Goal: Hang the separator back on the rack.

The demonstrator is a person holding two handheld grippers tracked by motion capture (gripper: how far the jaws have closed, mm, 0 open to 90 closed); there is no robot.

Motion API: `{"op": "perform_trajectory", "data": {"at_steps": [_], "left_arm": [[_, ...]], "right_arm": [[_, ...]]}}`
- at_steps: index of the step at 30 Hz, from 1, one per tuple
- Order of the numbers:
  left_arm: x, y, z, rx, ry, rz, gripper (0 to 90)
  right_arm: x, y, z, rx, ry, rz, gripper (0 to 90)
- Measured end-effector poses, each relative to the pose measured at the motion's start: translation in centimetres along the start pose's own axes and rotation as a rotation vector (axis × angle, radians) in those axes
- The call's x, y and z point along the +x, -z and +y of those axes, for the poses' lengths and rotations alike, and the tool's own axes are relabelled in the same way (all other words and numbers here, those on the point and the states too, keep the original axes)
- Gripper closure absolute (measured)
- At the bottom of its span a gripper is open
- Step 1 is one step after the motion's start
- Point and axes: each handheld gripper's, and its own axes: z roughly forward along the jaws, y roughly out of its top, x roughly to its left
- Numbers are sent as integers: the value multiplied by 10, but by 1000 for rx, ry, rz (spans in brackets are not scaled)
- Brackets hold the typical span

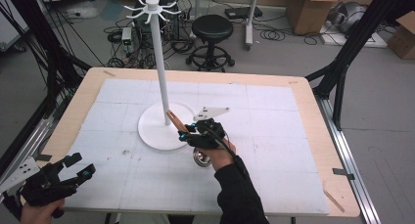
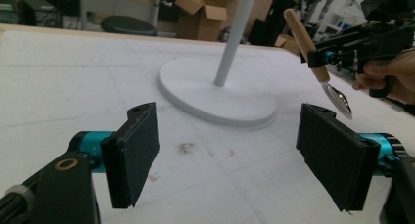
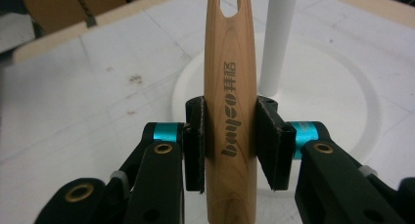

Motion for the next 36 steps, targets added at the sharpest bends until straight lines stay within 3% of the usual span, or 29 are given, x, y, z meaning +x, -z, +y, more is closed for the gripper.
{"op": "perform_trajectory", "data": {"at_steps": [1,5,7,8,9,10,14,17,18,19,20,21,22,23,24,31,36], "left_arm": [[-3,-2,2,-14,9,-35,242],[-12,-7,12,-57,71,-84,251],[-15,-8,15,-71,75,-103,257],[-19,-10,19,-77,69,-130,258],[-28,-16,25,-64,33,-181,262],[-28,-16,25,-64,33,-181,262],[-53,-32,37,-46,31,-336,264],[-73,-48,46,-25,-14,-408,264],[-79,-54,49,-17,-30,-427,264],[-90,-65,53,8,-45,-474,265],[-90,-65,53,8,-45,-474,263],[-95,-71,55,25,-57,-504,263],[-102,-76,56,40,-69,-531,263],[-113,-84,59,54,-93,-582,265],[-113,-84,59,54,-93,-582,267],[-143,-106,65,54,-111,-721,296],[-146,-110,66,58,-103,-771,354]], "right_arm": [[1,7,-2,-15,0,16,672],[7,32,-10,-62,-4,66,671],[10,38,-13,-75,-7,76,671],[13,43,-16,-84,0,89,671],[19,53,-21,-93,22,103,671],[19,53,-21,-93,22,103,671],[27,70,-27,-110,36,136,671],[32,78,-31,-121,49,171,671],[34,80,-32,-127,56,186,671],[39,84,-34,-141,69,236,670],[39,84,-34,-141,69,236,670],[44,86,-35,-150,82,270,670],[44,86,-35,-150,82,270,670],[50,89,-36,-167,95,309,670],[50,89,-36,-167,95,309,670],[69,90,-37,-186,166,436,670],[75,85,-38,-185,180,491,670]]}}
